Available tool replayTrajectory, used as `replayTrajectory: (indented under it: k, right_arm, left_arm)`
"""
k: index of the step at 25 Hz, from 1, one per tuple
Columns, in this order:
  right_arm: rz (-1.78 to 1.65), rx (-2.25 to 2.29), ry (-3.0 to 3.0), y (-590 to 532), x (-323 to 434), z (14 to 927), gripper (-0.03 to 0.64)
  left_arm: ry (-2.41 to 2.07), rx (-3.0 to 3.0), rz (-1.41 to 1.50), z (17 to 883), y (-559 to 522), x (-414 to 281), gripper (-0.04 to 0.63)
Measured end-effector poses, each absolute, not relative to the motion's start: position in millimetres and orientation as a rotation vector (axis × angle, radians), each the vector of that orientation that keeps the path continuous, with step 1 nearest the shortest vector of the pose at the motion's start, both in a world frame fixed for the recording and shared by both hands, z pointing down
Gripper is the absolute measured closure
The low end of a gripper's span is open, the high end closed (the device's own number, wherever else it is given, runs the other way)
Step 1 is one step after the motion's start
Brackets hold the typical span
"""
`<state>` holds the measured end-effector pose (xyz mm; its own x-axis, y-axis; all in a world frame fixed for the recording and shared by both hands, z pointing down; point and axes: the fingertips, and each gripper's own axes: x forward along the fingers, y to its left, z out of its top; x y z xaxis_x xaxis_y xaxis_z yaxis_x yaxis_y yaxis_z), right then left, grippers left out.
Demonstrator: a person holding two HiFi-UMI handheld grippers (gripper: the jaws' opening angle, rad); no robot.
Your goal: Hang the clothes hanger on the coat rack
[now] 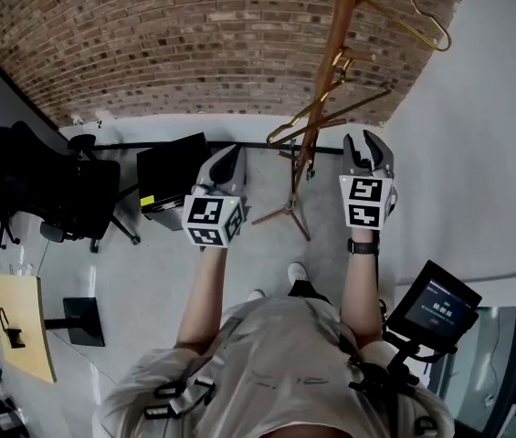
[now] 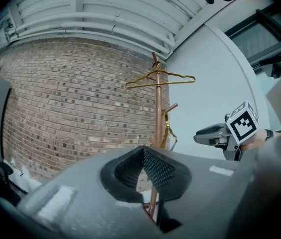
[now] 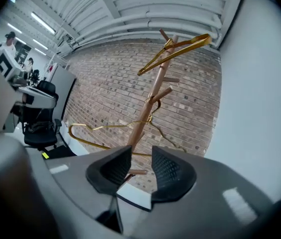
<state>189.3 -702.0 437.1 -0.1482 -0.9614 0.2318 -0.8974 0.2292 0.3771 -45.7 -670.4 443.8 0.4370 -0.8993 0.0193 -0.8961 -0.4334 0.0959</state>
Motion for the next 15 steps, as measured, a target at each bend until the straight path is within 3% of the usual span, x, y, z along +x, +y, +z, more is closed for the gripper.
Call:
replayTrajectory:
  k: [6,10,15]
  right_arm:
    - [0.003,1.823,-2.301,-615.8,183.2,455.6,0.612]
    - [0.176,1.908,-2.316,-574.7,199.5,476.9,0.612]
    - [0.16,1.794,-2.4,-514.7,180.5,472.8,0.612]
  left_arm:
    - [-1.457,2.626,-0.069,459.2,-612.5,-22.5,0.595]
    - [-1.401,2.651,-0.074,465.1,-576.2,-0.2,0.595]
    - [-1.405,2.672,-0.063,456.0,-523.1,16.0,0.595]
